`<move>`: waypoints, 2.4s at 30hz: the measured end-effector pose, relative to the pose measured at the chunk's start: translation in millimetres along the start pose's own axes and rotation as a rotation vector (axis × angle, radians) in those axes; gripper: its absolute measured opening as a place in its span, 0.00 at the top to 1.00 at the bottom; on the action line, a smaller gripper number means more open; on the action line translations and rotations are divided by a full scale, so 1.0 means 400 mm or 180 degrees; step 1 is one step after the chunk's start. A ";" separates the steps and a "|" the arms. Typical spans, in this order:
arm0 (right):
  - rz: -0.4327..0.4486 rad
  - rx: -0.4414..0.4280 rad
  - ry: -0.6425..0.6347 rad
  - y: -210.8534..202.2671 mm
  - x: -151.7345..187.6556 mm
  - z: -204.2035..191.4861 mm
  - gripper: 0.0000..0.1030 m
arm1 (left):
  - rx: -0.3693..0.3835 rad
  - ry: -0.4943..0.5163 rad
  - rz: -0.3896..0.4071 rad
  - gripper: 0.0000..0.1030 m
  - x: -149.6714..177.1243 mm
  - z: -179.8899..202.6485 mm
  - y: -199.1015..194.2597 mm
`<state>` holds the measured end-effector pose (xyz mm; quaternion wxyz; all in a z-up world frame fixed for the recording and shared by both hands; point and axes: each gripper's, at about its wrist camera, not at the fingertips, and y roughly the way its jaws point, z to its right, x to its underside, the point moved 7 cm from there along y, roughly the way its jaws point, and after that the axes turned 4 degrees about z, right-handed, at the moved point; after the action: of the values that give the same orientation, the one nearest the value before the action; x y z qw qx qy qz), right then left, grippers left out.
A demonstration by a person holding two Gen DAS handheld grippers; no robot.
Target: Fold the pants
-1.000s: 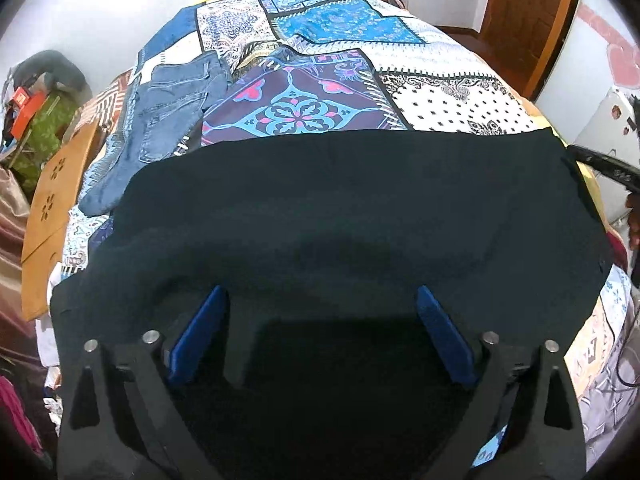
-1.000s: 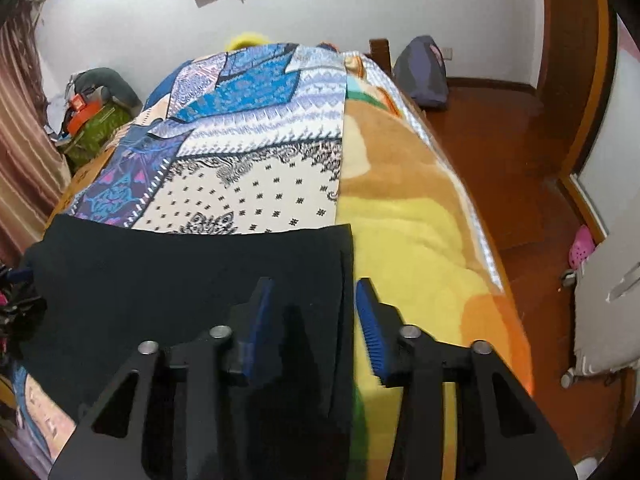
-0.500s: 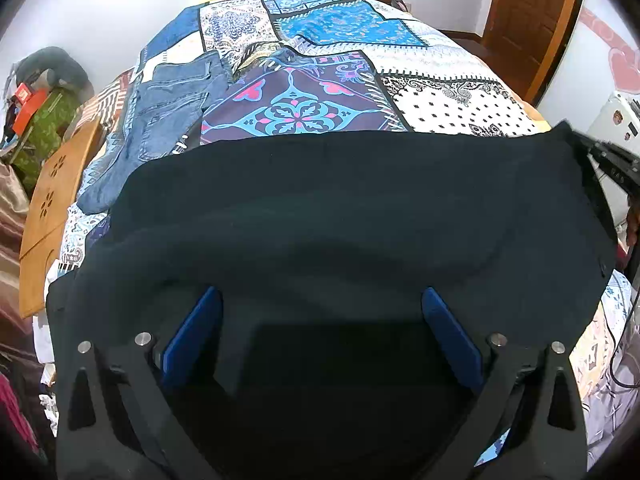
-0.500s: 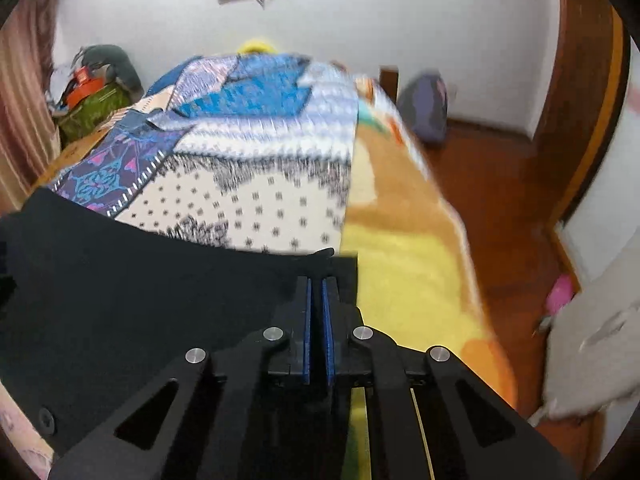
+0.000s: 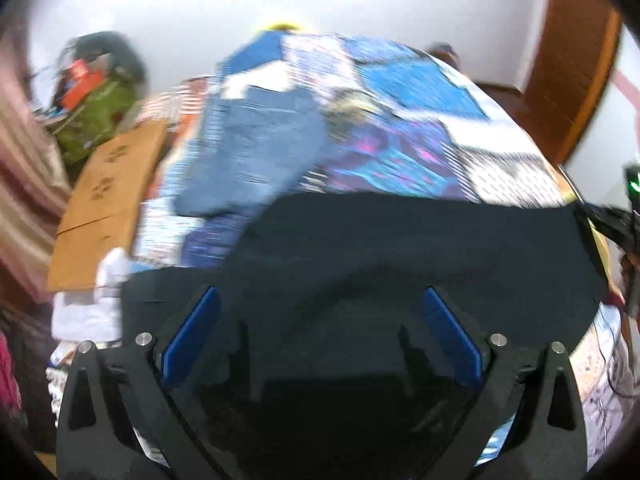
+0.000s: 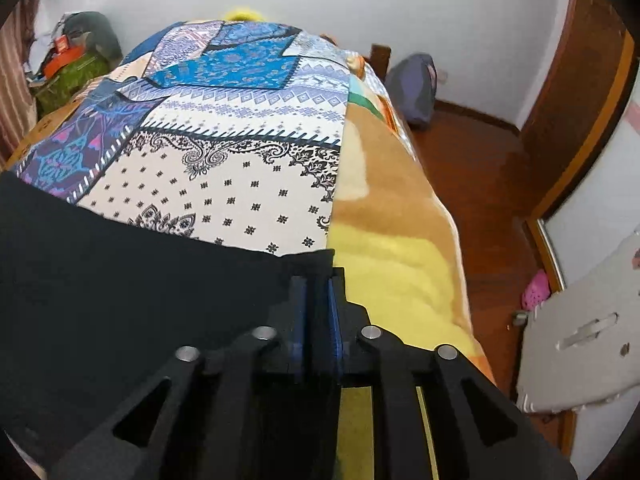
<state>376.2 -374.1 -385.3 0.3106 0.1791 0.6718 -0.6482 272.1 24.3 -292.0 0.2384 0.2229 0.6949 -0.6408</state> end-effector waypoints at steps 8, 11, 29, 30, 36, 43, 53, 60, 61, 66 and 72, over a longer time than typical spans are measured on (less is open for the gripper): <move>0.0444 -0.0570 -0.0231 -0.167 -0.140 -0.197 0.64 | -0.0389 -0.0511 0.0091 0.01 -0.018 -0.332 -0.021; 0.0482 -0.0958 -0.0416 -0.197 -0.194 -0.343 0.58 | -0.0419 -0.0652 0.0054 0.01 -0.009 -0.420 0.008; -0.0246 -0.2158 -0.1153 -0.004 -0.255 -0.999 0.55 | 0.0180 -0.1085 -0.0541 0.18 0.143 -0.576 0.293; -0.0320 -0.2194 -0.1173 0.007 -0.251 -1.018 0.55 | 0.0226 -0.1098 -0.0521 0.24 0.144 -0.575 0.292; -0.0479 -0.2095 -0.1479 0.048 -0.214 -1.074 0.84 | 0.0334 -0.1046 -0.0385 0.63 0.146 -0.557 0.261; -0.0141 -0.1860 -0.1759 0.031 -0.207 -1.070 0.91 | -0.0379 -0.0745 -0.0303 0.98 0.141 -0.602 0.229; -0.0170 -0.1712 -0.1465 -0.020 -0.234 -1.017 0.70 | -0.0199 -0.0374 -0.0150 0.77 0.108 -0.538 0.091; 0.0338 -0.1623 -0.1590 -0.247 -0.206 -0.914 0.62 | 0.0020 -0.0091 0.0019 0.56 0.145 -0.423 -0.052; 0.0355 -0.1620 -0.1589 -0.276 -0.188 -0.898 0.62 | 0.0077 -0.0036 0.0023 0.55 0.162 -0.399 -0.072; 0.0357 -0.1607 -0.1544 -0.355 -0.094 -0.849 0.62 | 0.0241 0.0161 -0.0076 0.52 0.244 -0.310 -0.101; 0.0181 -0.1725 -0.1434 -0.369 0.033 -0.858 0.57 | 0.0307 0.0323 -0.0262 0.52 0.338 -0.235 -0.076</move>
<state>208.0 -53.2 -293.2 0.5051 -0.0387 0.7288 -0.4607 142.7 116.2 -345.4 0.1654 0.2375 0.6830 -0.6706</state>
